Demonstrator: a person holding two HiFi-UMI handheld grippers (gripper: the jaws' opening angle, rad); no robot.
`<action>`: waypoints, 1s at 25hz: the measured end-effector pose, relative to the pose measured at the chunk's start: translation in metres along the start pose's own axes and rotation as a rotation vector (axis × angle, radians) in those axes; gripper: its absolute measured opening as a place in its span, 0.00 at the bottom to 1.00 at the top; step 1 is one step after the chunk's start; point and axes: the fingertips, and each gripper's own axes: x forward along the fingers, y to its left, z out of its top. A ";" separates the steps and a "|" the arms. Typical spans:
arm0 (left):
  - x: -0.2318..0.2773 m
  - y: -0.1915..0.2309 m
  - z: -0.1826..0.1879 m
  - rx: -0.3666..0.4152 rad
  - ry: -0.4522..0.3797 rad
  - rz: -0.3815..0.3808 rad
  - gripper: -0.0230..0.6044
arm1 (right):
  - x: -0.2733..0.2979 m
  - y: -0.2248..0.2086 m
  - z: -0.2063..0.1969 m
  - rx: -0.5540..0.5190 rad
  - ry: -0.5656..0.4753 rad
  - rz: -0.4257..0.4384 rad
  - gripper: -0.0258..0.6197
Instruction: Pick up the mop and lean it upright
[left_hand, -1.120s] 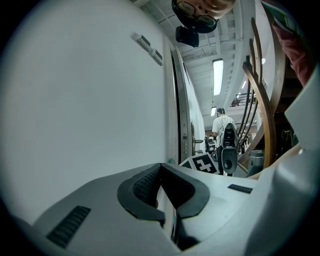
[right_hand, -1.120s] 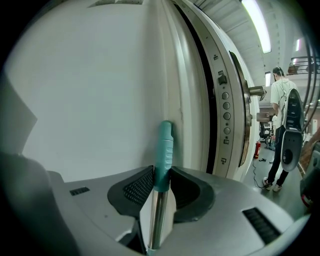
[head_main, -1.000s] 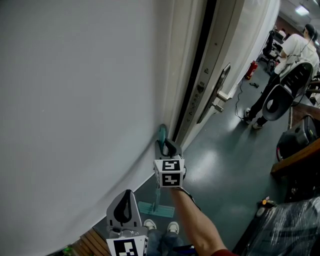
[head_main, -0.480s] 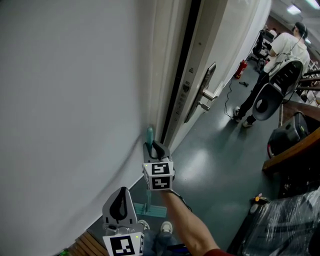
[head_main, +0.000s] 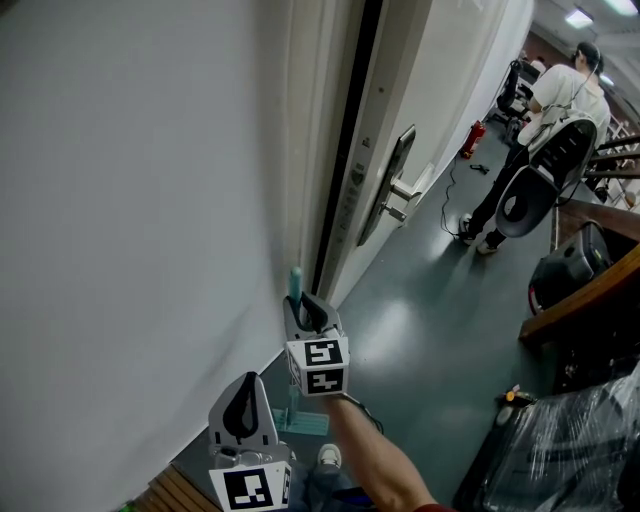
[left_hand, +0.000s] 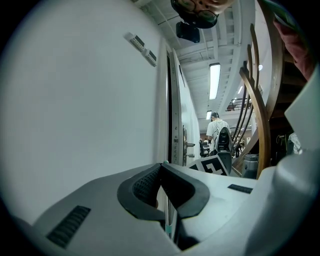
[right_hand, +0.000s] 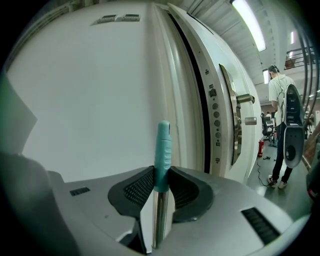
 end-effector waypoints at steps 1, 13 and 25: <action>-0.001 -0.001 0.002 -0.009 -0.002 0.001 0.06 | -0.006 0.002 0.002 0.001 -0.004 0.004 0.21; -0.012 -0.007 0.020 0.001 -0.036 -0.002 0.06 | -0.069 0.027 0.017 -0.037 -0.043 0.031 0.20; -0.010 -0.003 0.033 0.004 -0.067 0.010 0.06 | -0.108 0.034 0.049 -0.156 -0.136 0.059 0.20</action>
